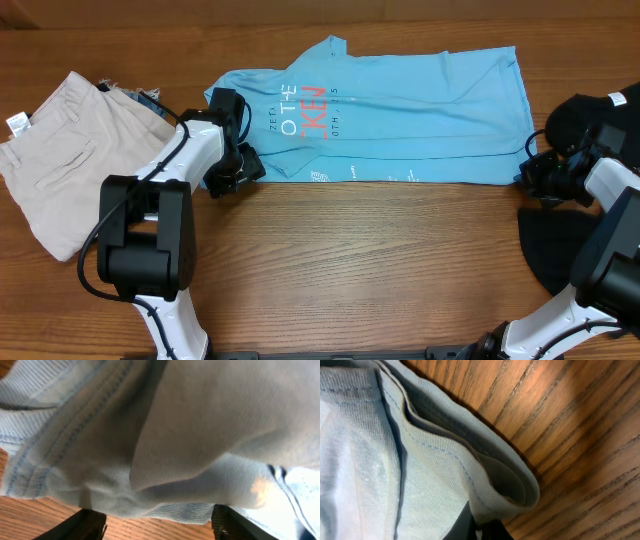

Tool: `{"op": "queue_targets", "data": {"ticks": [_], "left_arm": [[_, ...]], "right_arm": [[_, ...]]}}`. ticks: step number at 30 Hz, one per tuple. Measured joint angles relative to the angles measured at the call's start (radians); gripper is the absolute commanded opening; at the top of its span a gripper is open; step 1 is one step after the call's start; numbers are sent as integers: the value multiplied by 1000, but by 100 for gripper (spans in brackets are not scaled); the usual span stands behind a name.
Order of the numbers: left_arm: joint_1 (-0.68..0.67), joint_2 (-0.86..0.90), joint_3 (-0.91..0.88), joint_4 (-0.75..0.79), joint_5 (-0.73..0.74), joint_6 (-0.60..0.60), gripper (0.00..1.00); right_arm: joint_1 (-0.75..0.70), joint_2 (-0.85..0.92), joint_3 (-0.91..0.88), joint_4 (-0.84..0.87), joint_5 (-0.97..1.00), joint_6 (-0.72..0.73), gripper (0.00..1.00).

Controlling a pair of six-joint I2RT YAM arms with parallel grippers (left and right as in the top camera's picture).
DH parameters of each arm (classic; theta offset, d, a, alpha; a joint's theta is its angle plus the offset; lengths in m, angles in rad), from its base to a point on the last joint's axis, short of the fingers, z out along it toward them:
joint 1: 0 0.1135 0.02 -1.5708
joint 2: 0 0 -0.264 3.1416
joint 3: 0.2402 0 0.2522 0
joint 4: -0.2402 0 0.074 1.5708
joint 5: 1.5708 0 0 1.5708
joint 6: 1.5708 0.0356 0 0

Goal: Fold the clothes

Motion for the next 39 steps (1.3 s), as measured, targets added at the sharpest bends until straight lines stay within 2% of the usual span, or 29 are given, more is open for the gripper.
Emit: {"op": "queue_targets", "data": {"ticks": [2, 4, 5, 6, 7, 8, 13, 17, 22, 28, 30, 31, 32, 33, 34, 35, 36, 39], "left_arm": [[0, 0, 0, 5, -3, -12, 59], [0, 0, 0, 5, -3, -24, 47], [0, 0, 0, 5, -3, -32, 38], [0, 0, 0, 5, -2, -34, 24], [0, 0, 0, 5, -2, -34, 17], [0, 0, 0, 6, 3, -40, 4], [0, 0, 4, -36, 13, -35, 4], [0, 0, 4, -134, 18, -28, 4], [0, 13, -3, -279, 51, 18, 4], [0, 17, -4, -396, 69, 75, 4], [0, 17, -5, -420, 73, 89, 12], [0, 17, -5, -426, 73, 97, 21], [0, 17, -5, -429, 75, 103, 37], [0, 17, -5, -431, 77, 116, 45], [0, 17, -5, -433, 77, 137, 66], [0, 17, -5, -434, 80, 154, 91], [2, 17, -4, -435, 92, 182, 100], [2, 18, 17, -461, 141, 265, 100]], "right_arm": [[0, 0, 0, 0, 0, -1, 4], [0, 0, 0, 0, 0, -1, 4], [0, 0, 0, 0, 0, -2, 4], [0, 0, 0, 0, 0, -3, 4], [0, 0, 0, 0, 0, -3, 4], [0, 0, 0, 0, 0, -3, 4], [-5, 0, 0, 0, -3, -3, 4], [-41, 0, 0, -13, -11, -3, 4], [-105, -16, -1, -91, -4, -22, 4], [-116, -36, -3, -182, 58, -34, 4], [-116, -38, -3, -192, 69, -37, 4], [-116, -39, -3, -193, 71, -38, 8], [-116, -39, -3, -195, 74, -41, 18], [-116, -40, -3, -195, 76, -40, 28], [-116, -40, -3, -195, 83, -44, 38], [-117, -43, -1, -190, 85, -55, 45], [-117, -48, 3, -192, 98, -56, 48], [-124, -51, 34, -217, 118, -80, 58]]}}
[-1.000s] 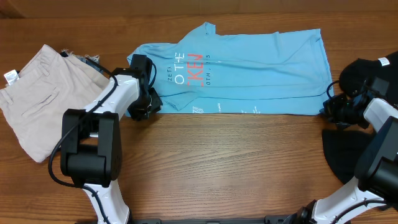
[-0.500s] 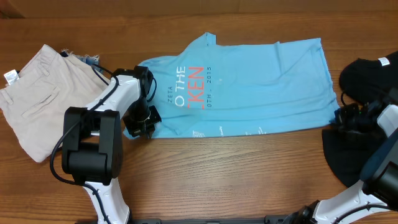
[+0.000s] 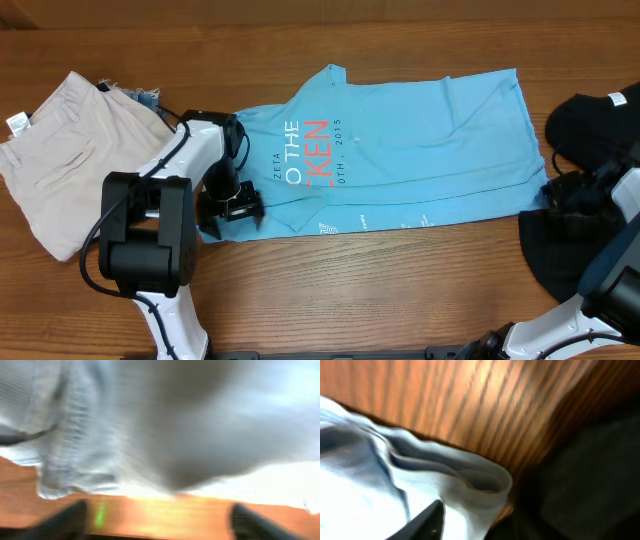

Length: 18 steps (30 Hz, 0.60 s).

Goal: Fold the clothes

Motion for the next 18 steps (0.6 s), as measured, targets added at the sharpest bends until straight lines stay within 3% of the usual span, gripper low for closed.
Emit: {"op": "queue_targets", "data": {"ticks": [4, 9, 12, 18], "left_arm": [[0, -1, 114, -45, 35, 78, 100], [0, -43, 322, -34, 71, 150, 100], [0, -68, 451, 63, 133, 194, 87], [0, -84, 553, 314, 217, 290, 83]], "right_arm": [[-2, -25, 92, -49, 5, -41, 66], [-2, -111, 231, -80, -101, -138, 66], [-2, -143, 277, -80, -214, -195, 64], [8, -147, 283, -102, -397, -305, 62]]}}
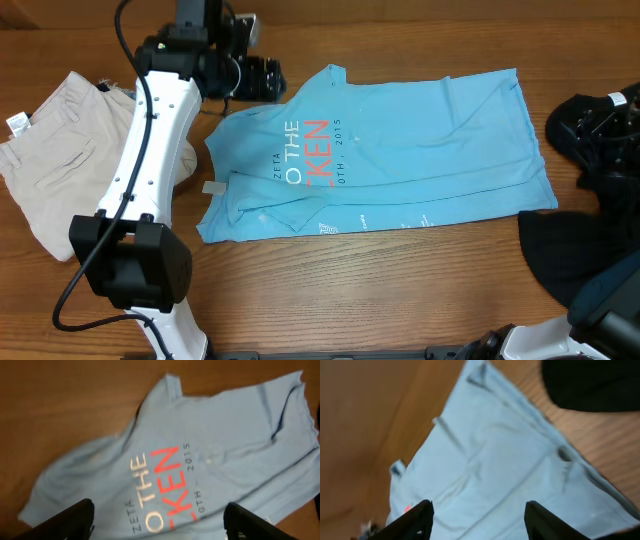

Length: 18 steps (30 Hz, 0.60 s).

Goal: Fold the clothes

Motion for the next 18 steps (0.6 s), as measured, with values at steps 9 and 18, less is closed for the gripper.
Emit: {"op": "queue_targets", "data": {"ticks": [9, 18], "left_arm": [[-27, 203, 5, 231, 45, 49, 81], [-47, 283, 5, 209, 80, 45, 78]], "right_arm": [[184, 0, 0, 94, -70, -134, 72], [275, 121, 3, 434, 127, -129, 73]]}}
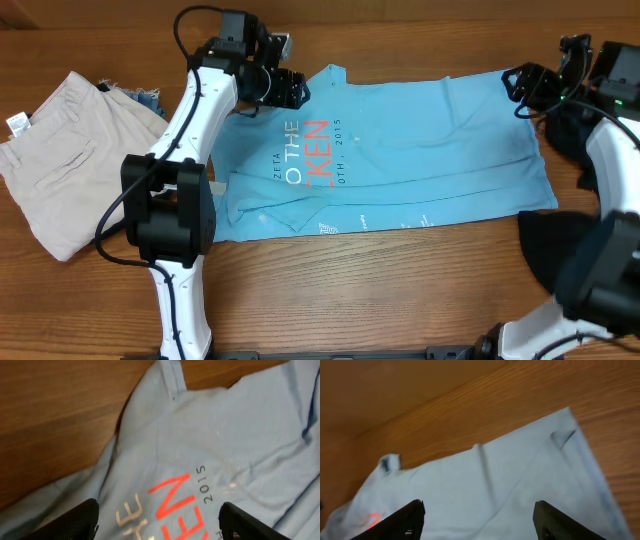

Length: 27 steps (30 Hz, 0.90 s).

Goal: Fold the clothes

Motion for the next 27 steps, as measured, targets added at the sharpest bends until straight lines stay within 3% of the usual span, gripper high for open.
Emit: {"op": "queue_targets", "data": {"ticks": [8, 14, 19, 26, 27], "left_arm": [[0, 0, 0, -58, 3, -3, 74], [0, 0, 0, -60, 3, -21, 73], [0, 0, 0, -57, 2, -29, 73], [0, 0, 0, -57, 2, -44, 71], [0, 0, 0, -57, 2, -50, 71]], "right_arm": [[-3, 227, 0, 323, 56, 47, 57], [-3, 320, 0, 408, 76, 123, 33], [4, 362, 0, 441, 73, 155, 21], [8, 414, 0, 431, 114, 171, 19], [8, 416, 0, 419, 126, 171, 23]]}}
